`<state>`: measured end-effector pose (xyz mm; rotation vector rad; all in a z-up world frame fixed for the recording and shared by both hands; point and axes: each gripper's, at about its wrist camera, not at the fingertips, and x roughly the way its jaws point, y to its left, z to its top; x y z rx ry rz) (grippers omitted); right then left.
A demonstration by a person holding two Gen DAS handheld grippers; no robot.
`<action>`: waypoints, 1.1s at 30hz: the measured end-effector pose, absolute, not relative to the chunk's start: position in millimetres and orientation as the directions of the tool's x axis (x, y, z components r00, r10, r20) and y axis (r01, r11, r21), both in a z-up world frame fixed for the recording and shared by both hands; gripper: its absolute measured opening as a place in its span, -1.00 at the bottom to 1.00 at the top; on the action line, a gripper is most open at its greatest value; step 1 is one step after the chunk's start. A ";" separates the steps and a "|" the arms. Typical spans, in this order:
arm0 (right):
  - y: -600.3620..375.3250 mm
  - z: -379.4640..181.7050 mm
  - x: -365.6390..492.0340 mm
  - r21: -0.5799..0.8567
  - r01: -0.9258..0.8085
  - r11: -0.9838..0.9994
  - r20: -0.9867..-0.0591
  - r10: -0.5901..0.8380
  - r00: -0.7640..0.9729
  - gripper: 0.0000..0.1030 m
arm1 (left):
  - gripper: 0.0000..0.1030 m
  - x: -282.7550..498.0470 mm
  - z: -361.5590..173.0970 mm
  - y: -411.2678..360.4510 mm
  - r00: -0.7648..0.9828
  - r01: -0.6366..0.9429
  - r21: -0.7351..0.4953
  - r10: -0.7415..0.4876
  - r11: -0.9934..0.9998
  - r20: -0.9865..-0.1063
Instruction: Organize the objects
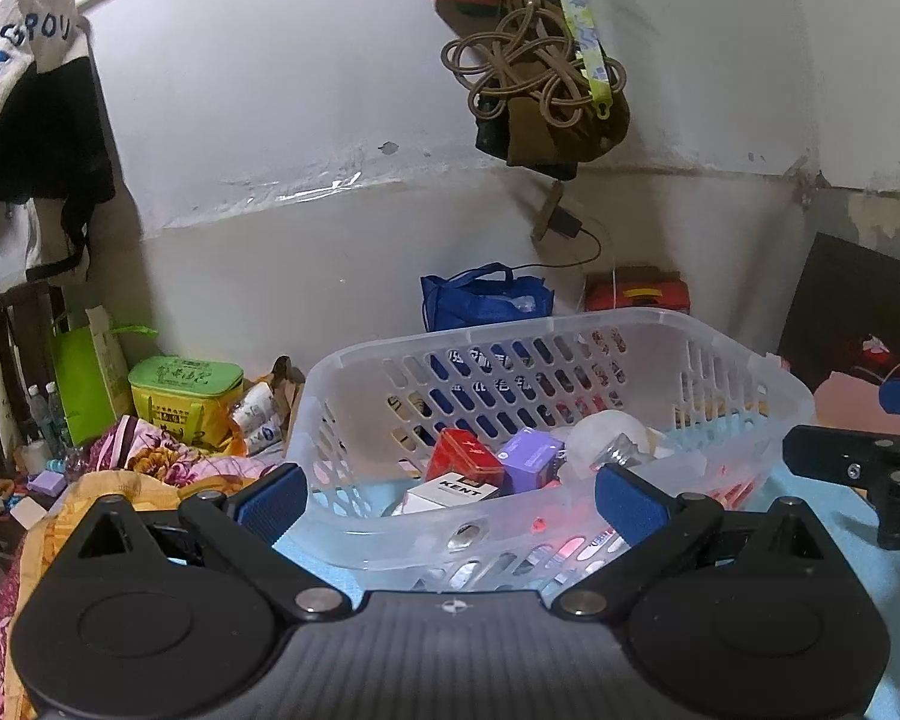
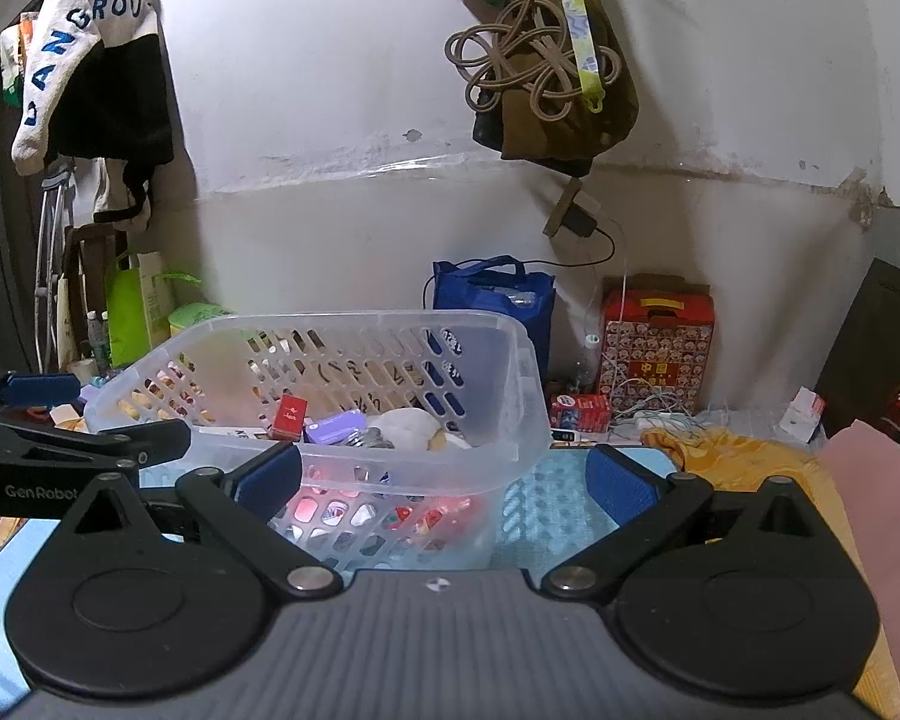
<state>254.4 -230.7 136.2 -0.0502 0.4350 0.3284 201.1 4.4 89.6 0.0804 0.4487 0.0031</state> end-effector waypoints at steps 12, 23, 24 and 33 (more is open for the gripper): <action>-233.4 135.5 255.7 0.043 -0.318 0.947 -0.422 0.306 0.853 1.00 | 1.00 202.5 89.1 4.6 0.898 0.001 0.070 0.030 0.998 -0.440; -233.0 134.1 255.9 0.045 -0.319 0.947 -0.424 0.307 0.852 1.00 | 1.00 203.3 88.2 5.0 0.895 -0.004 0.070 0.035 0.998 -0.445; -232.7 133.7 256.0 0.044 -0.319 0.947 -0.425 0.306 0.852 1.00 | 1.00 203.2 88.1 4.7 0.895 -0.004 0.072 0.036 0.997 -0.445; -231.7 132.1 257.2 0.038 -0.317 0.948 -0.440 0.300 0.846 1.00 | 1.00 204.6 87.5 4.7 0.893 -0.012 0.086 0.049 0.996 -0.447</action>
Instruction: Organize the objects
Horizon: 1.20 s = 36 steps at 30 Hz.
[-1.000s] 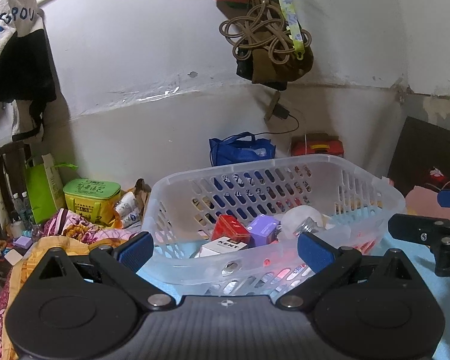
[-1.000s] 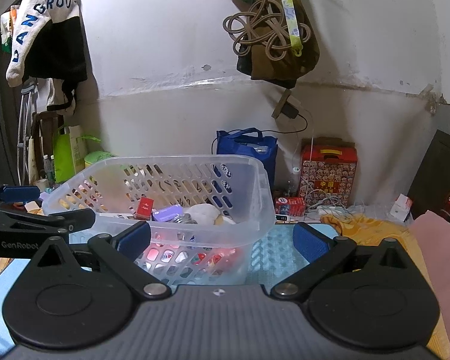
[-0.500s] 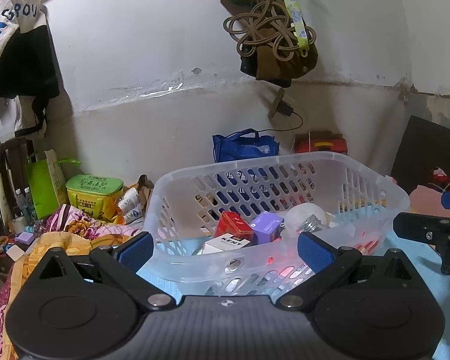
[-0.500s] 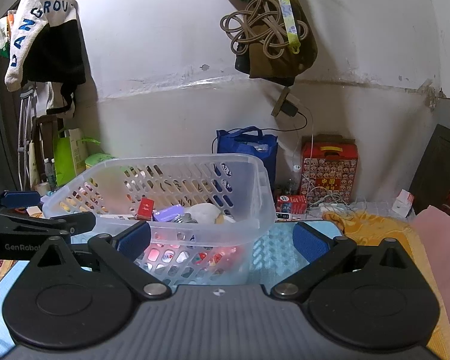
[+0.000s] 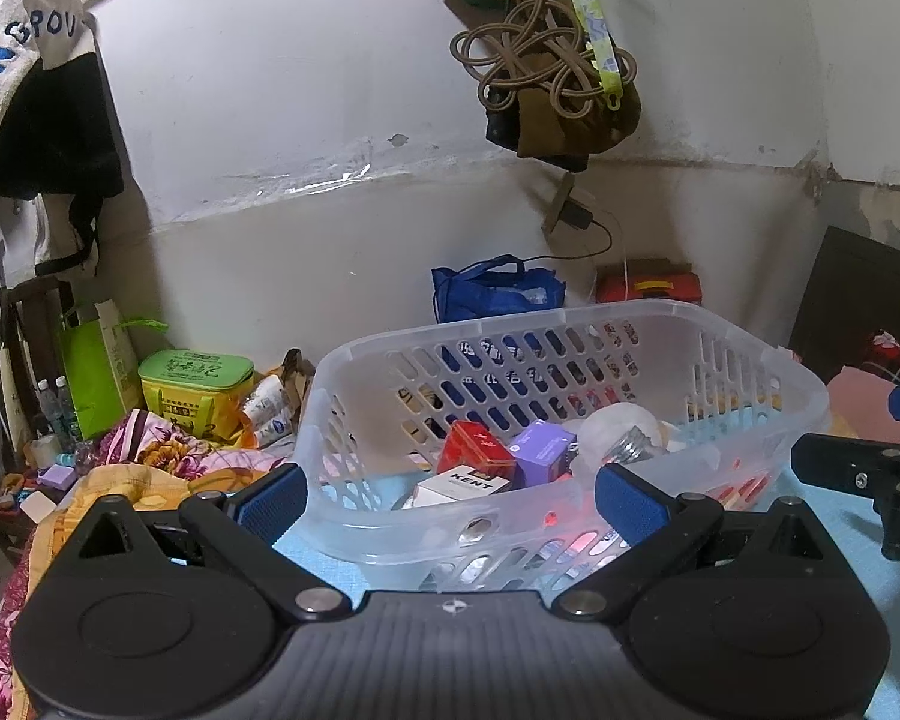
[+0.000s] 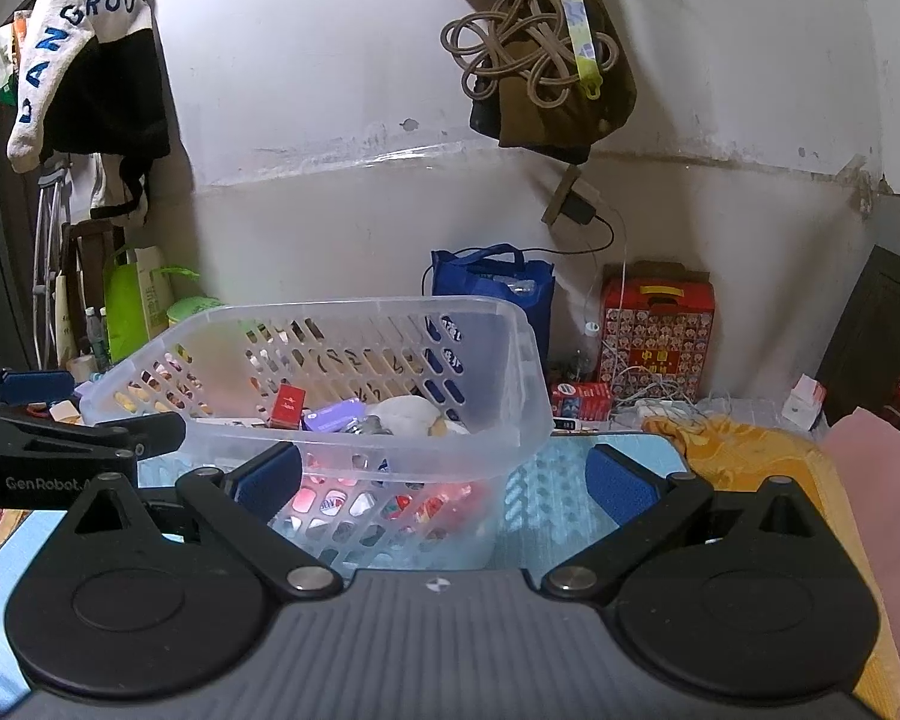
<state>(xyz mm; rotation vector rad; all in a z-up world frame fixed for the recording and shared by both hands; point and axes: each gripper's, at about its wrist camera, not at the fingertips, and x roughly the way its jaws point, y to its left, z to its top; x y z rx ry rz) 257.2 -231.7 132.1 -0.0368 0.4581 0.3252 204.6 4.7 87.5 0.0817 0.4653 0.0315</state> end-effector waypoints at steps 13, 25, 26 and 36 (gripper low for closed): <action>-231.5 131.6 257.7 0.033 -0.324 0.946 -0.444 0.304 0.843 1.00 | 1.00 204.6 87.0 4.7 0.890 -0.011 0.078 0.045 0.997 -0.453; -230.9 131.9 258.2 0.032 -0.326 0.945 -0.447 0.305 0.841 1.00 | 1.00 204.4 86.6 3.6 0.890 -0.006 0.083 0.043 0.997 -0.454; -230.9 132.0 258.3 0.031 -0.326 0.945 -0.447 0.305 0.841 1.00 | 1.00 204.4 86.6 3.4 0.890 -0.006 0.084 0.043 0.996 -0.454; -231.4 131.3 257.5 0.033 -0.324 0.946 -0.446 0.304 0.842 1.00 | 1.00 205.2 85.7 3.5 0.889 -0.006 0.084 0.044 0.996 -0.455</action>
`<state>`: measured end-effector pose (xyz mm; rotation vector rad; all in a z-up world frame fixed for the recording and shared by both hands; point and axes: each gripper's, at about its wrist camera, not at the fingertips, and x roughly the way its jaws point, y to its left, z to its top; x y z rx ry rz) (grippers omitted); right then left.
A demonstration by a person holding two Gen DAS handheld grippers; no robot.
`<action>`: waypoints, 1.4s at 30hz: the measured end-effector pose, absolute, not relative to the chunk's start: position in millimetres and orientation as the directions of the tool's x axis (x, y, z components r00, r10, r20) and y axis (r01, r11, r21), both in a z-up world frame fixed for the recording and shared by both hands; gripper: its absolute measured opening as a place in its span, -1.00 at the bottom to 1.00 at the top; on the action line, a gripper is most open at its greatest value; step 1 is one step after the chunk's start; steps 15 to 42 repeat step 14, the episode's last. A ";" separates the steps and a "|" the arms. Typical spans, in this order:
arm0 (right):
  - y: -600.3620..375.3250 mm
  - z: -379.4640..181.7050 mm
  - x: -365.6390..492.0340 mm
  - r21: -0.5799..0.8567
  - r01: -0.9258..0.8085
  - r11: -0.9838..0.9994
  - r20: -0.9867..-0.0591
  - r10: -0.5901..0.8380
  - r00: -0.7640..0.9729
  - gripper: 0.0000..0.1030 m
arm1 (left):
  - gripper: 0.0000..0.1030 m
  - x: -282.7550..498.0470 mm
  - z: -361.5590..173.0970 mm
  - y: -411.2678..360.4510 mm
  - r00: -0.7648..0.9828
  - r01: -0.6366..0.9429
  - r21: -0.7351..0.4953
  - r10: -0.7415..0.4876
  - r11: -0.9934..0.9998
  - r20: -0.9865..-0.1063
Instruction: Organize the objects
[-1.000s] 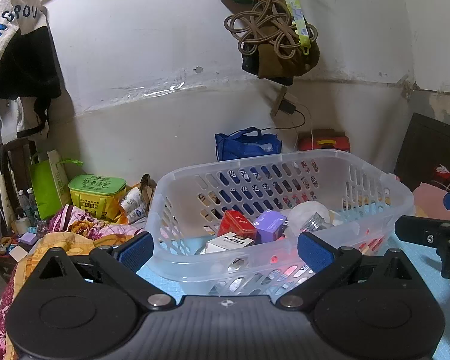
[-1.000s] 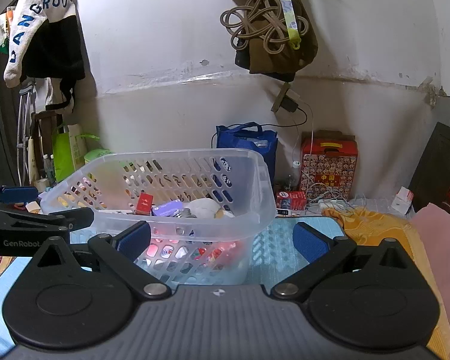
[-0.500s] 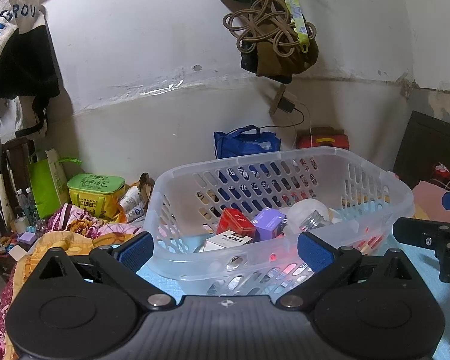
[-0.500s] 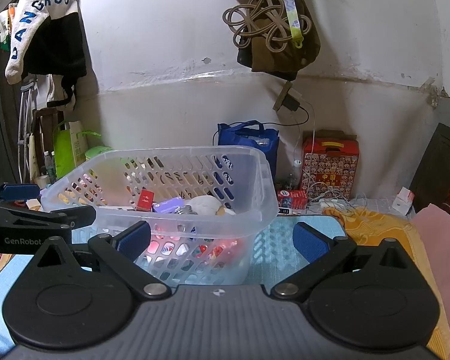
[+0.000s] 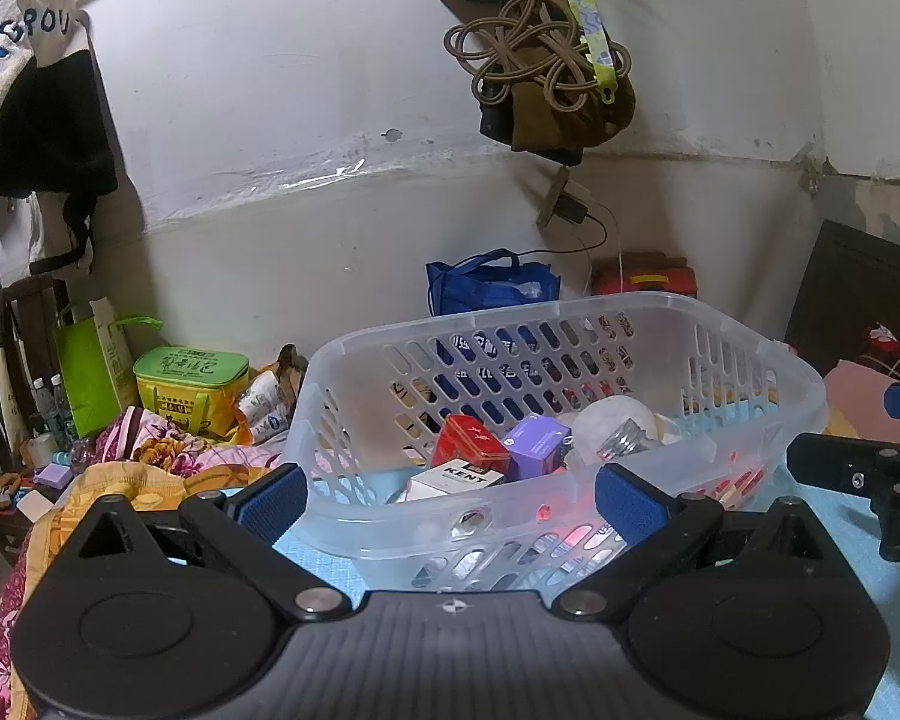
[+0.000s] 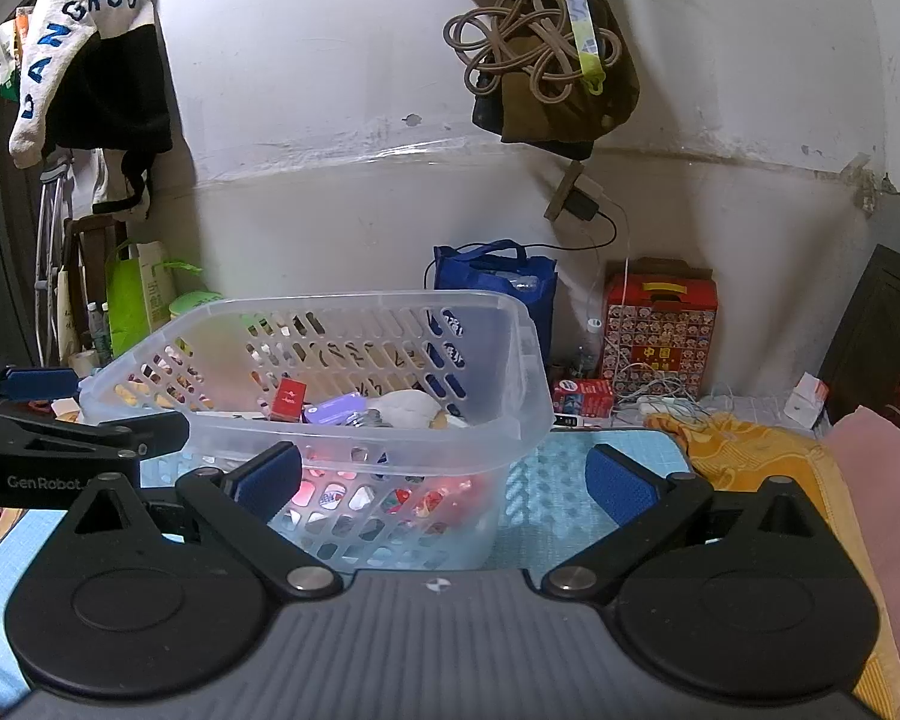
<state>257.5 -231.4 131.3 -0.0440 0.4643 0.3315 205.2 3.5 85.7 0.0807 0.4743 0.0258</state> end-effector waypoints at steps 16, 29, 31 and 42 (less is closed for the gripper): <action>-234.0 129.5 258.9 0.028 -0.323 0.946 -0.450 0.301 0.841 1.00 | 1.00 204.2 84.7 4.2 0.897 -0.007 0.104 0.052 0.995 -0.439; -234.0 129.5 258.9 0.028 -0.323 0.946 -0.450 0.301 0.841 1.00 | 1.00 204.2 84.7 4.2 0.897 -0.007 0.104 0.052 0.995 -0.439; -234.0 129.5 258.9 0.028 -0.323 0.946 -0.450 0.301 0.841 1.00 | 1.00 204.2 84.7 4.2 0.897 -0.007 0.104 0.052 0.995 -0.439; -234.0 129.5 258.9 0.028 -0.323 0.946 -0.450 0.301 0.841 1.00 | 1.00 204.2 84.7 4.2 0.897 -0.007 0.104 0.052 0.995 -0.439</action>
